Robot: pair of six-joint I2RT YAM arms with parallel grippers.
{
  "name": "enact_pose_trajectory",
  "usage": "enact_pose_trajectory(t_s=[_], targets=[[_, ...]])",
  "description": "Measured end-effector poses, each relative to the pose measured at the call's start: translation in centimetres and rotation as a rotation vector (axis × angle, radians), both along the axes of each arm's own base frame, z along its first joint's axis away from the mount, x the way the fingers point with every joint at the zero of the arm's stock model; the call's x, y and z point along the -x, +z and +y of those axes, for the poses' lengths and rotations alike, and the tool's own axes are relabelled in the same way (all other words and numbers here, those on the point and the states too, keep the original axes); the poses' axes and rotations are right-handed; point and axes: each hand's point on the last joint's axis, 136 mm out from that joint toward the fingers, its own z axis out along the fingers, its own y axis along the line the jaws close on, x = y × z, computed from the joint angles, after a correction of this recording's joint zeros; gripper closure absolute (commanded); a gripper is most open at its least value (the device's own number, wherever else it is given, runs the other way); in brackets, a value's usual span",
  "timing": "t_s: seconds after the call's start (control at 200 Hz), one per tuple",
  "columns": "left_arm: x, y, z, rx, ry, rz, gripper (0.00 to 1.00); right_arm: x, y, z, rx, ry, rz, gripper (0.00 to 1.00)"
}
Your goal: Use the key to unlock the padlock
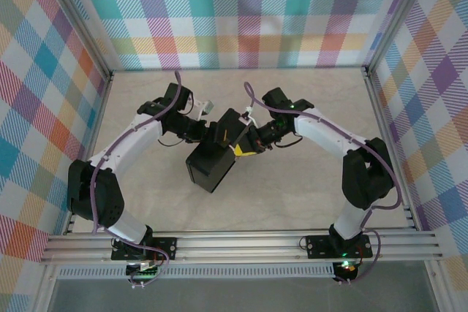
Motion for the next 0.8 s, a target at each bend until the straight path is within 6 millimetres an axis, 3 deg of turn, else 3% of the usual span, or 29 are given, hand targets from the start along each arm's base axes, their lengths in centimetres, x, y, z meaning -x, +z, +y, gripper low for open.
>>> enact_pose_trajectory(t_s=[0.8], targets=[[-0.06, -0.01, -0.11, 0.026, -0.003, -0.036, 0.17, -0.39, -0.14, 0.60, -0.015, 0.002, 0.050, 0.92]])
